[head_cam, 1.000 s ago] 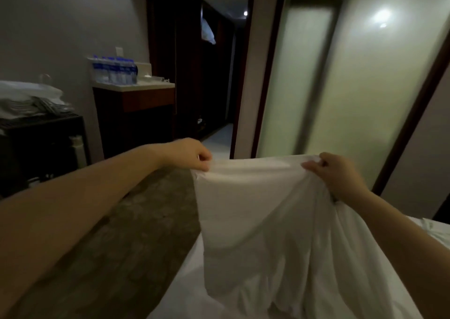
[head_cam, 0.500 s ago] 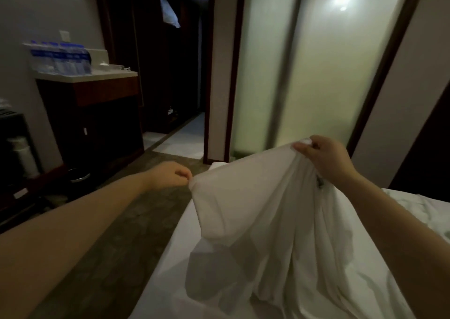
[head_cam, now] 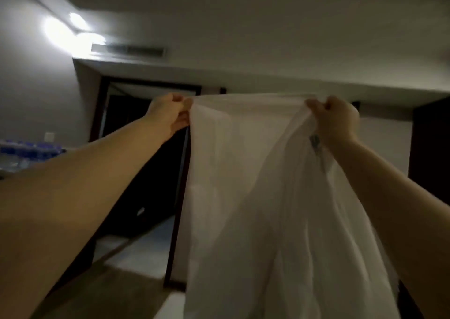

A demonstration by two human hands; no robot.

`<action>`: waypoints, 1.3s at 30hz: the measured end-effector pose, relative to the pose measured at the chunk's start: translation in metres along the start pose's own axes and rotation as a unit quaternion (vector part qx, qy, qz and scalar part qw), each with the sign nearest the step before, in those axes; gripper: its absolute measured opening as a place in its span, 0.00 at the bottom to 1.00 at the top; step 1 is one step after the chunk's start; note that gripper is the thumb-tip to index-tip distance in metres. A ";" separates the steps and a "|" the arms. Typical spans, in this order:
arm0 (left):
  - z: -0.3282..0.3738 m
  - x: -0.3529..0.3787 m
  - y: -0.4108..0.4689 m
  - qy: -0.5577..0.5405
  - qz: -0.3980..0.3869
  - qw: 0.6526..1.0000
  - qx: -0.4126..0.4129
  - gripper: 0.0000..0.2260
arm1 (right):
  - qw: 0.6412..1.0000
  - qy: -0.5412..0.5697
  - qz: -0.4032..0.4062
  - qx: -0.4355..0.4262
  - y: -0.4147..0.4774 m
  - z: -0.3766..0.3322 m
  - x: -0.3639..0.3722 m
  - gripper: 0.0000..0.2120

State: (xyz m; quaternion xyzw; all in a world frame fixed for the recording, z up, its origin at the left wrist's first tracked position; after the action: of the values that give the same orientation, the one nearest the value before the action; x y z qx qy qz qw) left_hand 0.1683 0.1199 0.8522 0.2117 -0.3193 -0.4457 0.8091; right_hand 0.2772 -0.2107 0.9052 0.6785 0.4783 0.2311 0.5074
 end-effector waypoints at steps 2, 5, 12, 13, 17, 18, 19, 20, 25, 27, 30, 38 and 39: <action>0.004 0.004 -0.003 0.034 -0.044 0.998 -0.013 0.08 | 0.998 -0.034 -0.046 -0.026 -0.004 -0.006 0.006 0.20; -0.087 -0.028 -0.055 0.259 -0.143 0.940 -0.170 0.04 | 0.916 -0.207 -0.342 -0.025 -0.095 0.030 0.087 0.16; -0.087 -0.084 -0.085 0.244 -0.120 0.954 -0.123 0.04 | 0.978 -0.051 -0.171 0.108 -0.150 0.050 0.048 0.21; -0.090 -0.088 -0.089 0.284 -0.141 0.940 -0.126 0.05 | 0.971 -0.074 -0.201 0.108 -0.167 0.050 0.058 0.21; -0.134 -0.141 -0.126 0.412 -0.157 0.880 -0.178 0.04 | 0.925 -0.120 -0.343 0.111 -0.241 0.049 0.092 0.22; -0.140 -0.153 -0.131 0.392 -0.131 0.893 -0.177 0.04 | 0.937 -0.087 -0.315 0.128 -0.247 0.046 0.087 0.23; -0.143 -0.162 -0.134 0.384 -0.106 0.901 -0.170 0.05 | 0.944 -0.069 -0.295 0.134 -0.253 0.039 0.084 0.23; -0.145 -0.170 -0.137 0.401 -0.089 0.898 -0.161 0.05 | 0.943 -0.069 -0.296 0.137 -0.261 0.033 0.085 0.23; -0.173 -0.200 -0.168 0.587 -0.078 0.786 -0.177 0.09 | 0.912 -0.052 -0.387 0.128 -0.327 -0.003 0.114 0.21; -0.175 -0.187 -0.200 0.611 -0.071 0.771 -0.164 0.18 | 0.908 -0.026 -0.394 0.138 -0.354 -0.012 0.123 0.21; -0.172 -0.111 -0.284 0.535 -0.207 0.818 -0.049 0.29 | 0.909 0.036 -0.375 0.181 -0.398 -0.021 0.128 0.13; -0.227 -0.104 -0.398 0.492 -0.247 0.823 -0.142 0.26 | 0.866 0.225 -0.235 0.380 -0.497 -0.005 0.076 0.09; -0.237 -0.107 -0.407 0.509 -0.261 0.804 -0.163 0.23 | 0.856 0.230 -0.225 0.404 -0.505 0.001 0.069 0.09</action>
State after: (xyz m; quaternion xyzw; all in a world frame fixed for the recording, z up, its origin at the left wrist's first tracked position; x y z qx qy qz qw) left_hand 0.0542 0.0170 0.3947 0.3480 0.2828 -0.5137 0.7315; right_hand 0.0985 -0.1365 0.4332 0.6253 0.7722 0.0465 0.1023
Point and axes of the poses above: each hand's wrist, its own y-axis towards the middle knuckle, its own x-axis out of the palm, z = x × y, the point moved 9 cm from there along y, towards the middle knuckle, and after that the axes turned 4 degrees about -z, right-handed, at the moved point
